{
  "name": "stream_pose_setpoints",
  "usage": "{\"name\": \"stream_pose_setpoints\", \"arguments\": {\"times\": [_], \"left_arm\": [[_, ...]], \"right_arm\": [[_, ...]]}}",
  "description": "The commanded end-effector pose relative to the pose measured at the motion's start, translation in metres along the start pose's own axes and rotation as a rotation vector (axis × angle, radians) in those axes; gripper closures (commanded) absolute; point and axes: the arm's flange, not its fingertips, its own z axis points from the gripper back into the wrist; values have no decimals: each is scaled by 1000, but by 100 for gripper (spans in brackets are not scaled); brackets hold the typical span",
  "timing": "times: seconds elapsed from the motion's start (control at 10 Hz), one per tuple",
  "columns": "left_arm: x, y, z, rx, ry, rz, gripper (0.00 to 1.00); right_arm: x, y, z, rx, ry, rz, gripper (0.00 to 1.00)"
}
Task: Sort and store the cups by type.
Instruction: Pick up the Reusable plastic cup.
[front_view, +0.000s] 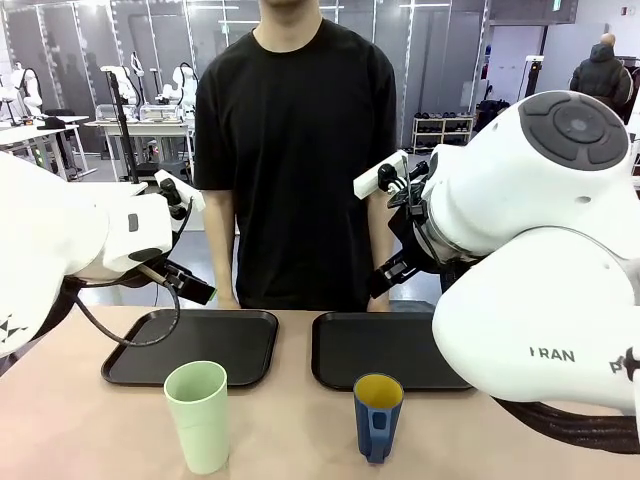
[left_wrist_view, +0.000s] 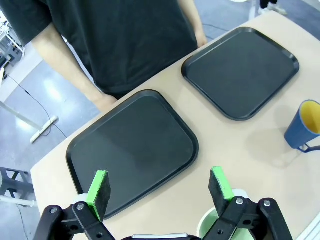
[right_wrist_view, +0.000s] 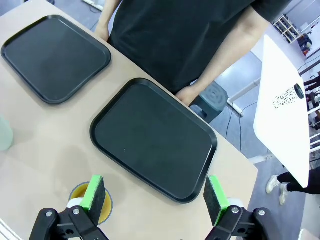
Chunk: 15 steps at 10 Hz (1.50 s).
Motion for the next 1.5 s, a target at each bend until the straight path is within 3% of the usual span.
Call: {"name": "stream_pose_setpoints", "arguments": {"times": [0.0, 0.3, 0.6, 0.8, 1.1, 1.4], "left_arm": [[-35, -7, 6, 22, 26, 0, 0], [-38, 29, 0, 39, 67, 41, 0], [-70, 121, -23, 83, 148, 198, 0], [-93, 164, -50, 40, 181, 273, 0], [-106, 188, -71, -3, 206, 376, 0], [-104, 189, -70, 8, 207, 382, 0]], "right_arm": [[-26, 4, -6, -34, 8, -9, 0], [-26, -46, -33, -28, 43, -71, 0], [-38, -120, -82, -58, 169, -191, 0], [-44, -154, -113, -72, 205, -230, 0], [-51, -179, -143, -16, 291, -315, 0], [-54, -181, -146, -14, 289, -333, 0]]}}
